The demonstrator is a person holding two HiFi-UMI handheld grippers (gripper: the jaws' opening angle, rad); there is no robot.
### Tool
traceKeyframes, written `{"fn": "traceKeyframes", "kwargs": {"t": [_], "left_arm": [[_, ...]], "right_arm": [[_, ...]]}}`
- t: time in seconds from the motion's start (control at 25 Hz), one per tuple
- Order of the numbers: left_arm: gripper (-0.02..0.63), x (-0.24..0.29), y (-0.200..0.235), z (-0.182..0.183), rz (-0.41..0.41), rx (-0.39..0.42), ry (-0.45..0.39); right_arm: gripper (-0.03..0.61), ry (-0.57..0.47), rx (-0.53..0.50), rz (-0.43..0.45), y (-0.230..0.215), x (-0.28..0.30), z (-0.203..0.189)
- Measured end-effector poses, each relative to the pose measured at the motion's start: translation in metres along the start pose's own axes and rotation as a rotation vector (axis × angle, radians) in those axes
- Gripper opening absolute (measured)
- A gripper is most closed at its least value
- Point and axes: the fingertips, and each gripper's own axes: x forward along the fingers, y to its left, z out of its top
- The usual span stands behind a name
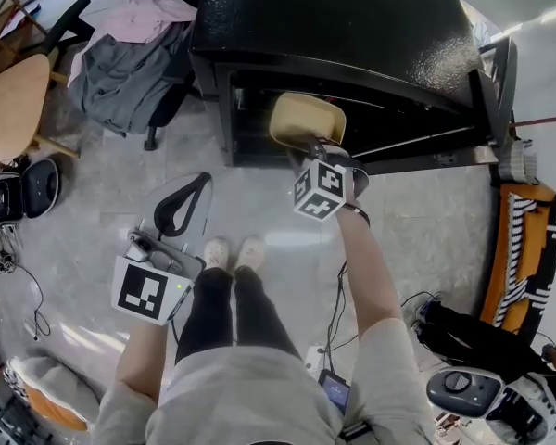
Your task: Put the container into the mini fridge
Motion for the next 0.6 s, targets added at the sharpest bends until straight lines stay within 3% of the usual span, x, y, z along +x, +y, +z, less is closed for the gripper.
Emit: {"fn": "traceKeyframes", "kwargs": {"t": [0.6], "left_arm": [[0.002, 0.004, 0.013, -0.001, 0.041, -0.001, 0.001]], "right_arm": [[0.026, 0.061, -0.15, 0.014, -0.015, 0.012, -0.012]]}}
